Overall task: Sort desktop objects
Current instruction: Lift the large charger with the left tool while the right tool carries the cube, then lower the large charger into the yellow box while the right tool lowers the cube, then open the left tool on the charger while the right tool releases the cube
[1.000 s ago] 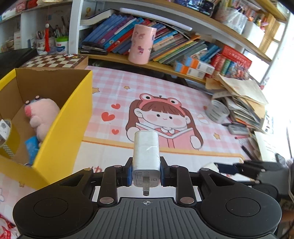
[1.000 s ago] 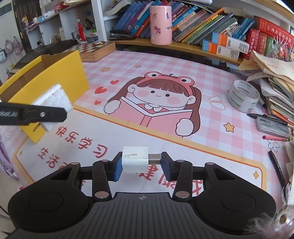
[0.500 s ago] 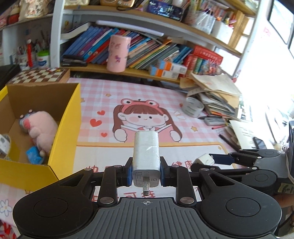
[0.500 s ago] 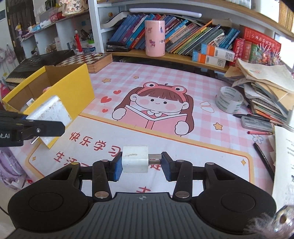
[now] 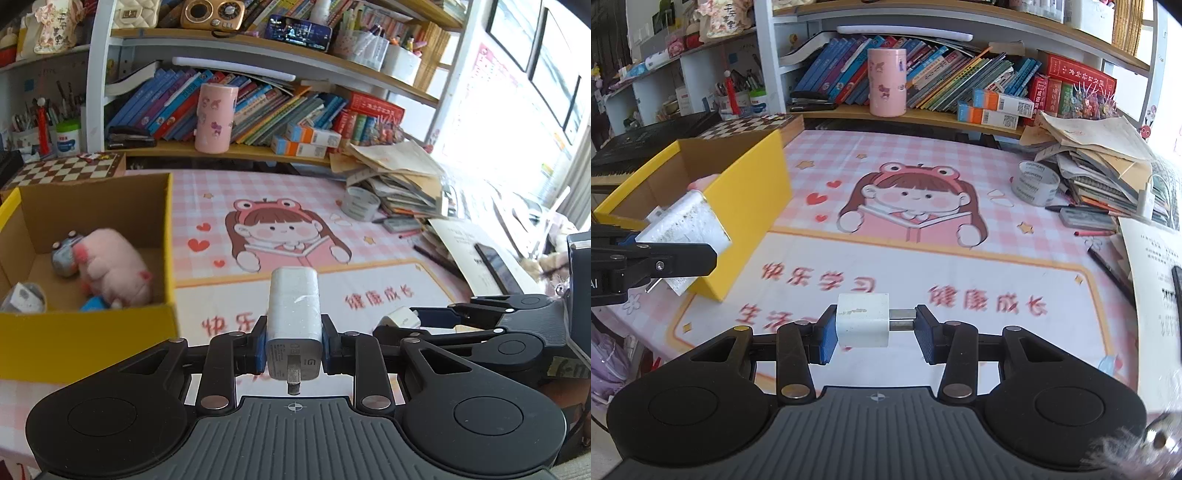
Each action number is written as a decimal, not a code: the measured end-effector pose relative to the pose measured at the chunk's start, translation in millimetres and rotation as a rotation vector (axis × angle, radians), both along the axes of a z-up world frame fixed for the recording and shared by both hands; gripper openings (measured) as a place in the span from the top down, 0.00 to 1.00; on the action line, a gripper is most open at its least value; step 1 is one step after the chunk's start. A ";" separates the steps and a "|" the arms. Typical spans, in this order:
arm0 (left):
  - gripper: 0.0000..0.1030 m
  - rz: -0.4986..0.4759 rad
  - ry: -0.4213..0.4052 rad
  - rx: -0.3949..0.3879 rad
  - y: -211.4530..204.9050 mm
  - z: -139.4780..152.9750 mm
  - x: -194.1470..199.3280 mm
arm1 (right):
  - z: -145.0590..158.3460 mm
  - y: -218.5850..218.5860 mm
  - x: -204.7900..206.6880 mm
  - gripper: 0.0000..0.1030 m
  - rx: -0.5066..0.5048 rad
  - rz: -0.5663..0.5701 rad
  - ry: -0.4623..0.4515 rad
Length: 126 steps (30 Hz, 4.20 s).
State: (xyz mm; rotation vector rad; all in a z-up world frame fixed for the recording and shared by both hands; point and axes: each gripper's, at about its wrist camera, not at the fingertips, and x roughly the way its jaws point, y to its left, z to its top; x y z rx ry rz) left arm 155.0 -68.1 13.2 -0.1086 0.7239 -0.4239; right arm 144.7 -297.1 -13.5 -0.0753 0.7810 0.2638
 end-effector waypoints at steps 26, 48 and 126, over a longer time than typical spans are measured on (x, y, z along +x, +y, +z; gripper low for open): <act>0.75 0.066 0.088 -0.059 135.1 -16.2 -87.7 | -11.2 147.1 -105.7 0.61 -0.040 0.073 0.035; 0.75 0.225 0.048 -0.086 177.4 -7.8 -109.2 | -1.6 188.5 -105.0 0.61 -0.038 0.216 0.004; 0.42 0.392 -0.090 0.209 173.4 2.5 123.6 | -4.4 291.3 177.8 0.44 -0.340 0.784 -0.220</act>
